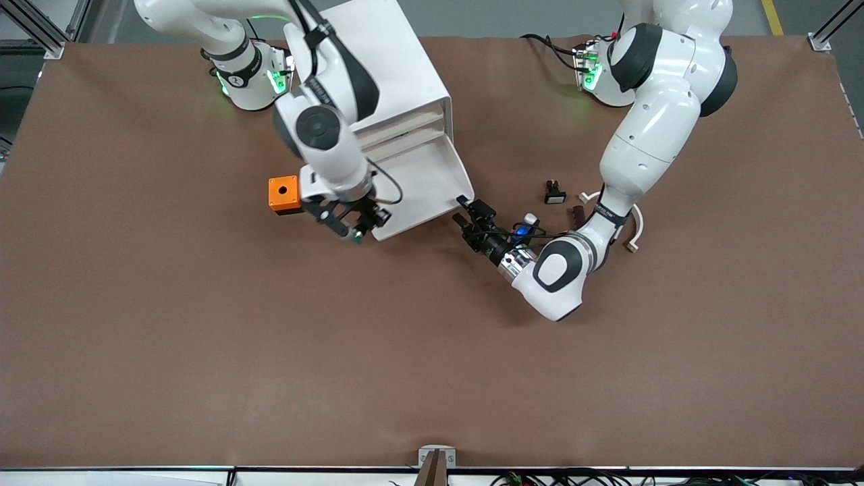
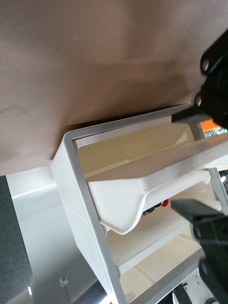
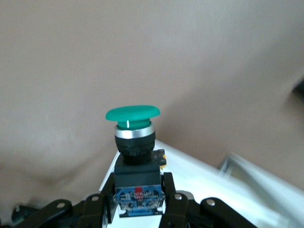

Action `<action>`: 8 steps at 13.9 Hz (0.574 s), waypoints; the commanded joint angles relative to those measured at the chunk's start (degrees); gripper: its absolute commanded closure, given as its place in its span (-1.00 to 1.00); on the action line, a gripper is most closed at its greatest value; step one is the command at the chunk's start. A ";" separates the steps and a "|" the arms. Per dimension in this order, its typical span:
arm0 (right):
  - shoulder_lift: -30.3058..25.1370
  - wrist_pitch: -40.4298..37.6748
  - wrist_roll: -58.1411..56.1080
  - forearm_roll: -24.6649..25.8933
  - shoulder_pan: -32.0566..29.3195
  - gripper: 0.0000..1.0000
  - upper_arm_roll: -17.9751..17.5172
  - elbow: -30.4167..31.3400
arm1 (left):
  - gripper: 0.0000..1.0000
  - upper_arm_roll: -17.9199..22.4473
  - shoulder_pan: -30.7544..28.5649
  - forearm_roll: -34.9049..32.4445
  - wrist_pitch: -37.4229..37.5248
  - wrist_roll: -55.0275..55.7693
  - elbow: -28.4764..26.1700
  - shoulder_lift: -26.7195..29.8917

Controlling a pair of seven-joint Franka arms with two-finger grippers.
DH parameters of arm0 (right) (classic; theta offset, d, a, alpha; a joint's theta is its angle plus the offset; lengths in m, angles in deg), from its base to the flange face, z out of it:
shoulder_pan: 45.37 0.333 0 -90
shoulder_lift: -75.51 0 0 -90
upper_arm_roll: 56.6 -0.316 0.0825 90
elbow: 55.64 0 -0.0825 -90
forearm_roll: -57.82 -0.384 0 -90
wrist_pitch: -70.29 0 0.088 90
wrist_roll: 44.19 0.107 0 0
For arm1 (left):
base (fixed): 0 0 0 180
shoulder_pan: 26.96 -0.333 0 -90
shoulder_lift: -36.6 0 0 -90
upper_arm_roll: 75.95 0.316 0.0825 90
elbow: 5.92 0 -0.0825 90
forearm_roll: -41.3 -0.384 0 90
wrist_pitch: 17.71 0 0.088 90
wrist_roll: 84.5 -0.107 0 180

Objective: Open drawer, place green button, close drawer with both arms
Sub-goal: 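Carry the green button toward the drawer while the left gripper withdraws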

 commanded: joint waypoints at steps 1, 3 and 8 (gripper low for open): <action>0.43 0.57 9.28 -0.42 4.99 1.00 0.98 0.16 | -0.74 -0.45 -1.60 -1.09 0.80 -8.97 0.31 2.07; 0.87 1.18 13.95 -0.42 6.92 1.00 0.90 0.16 | -0.76 -0.80 -3.10 -5.99 0.80 -20.30 0.31 3.91; 3.33 4.26 20.29 -0.42 9.30 1.00 0.90 -0.19 | -0.98 -0.01 -4.68 -22.59 0.53 -48.35 0.49 9.53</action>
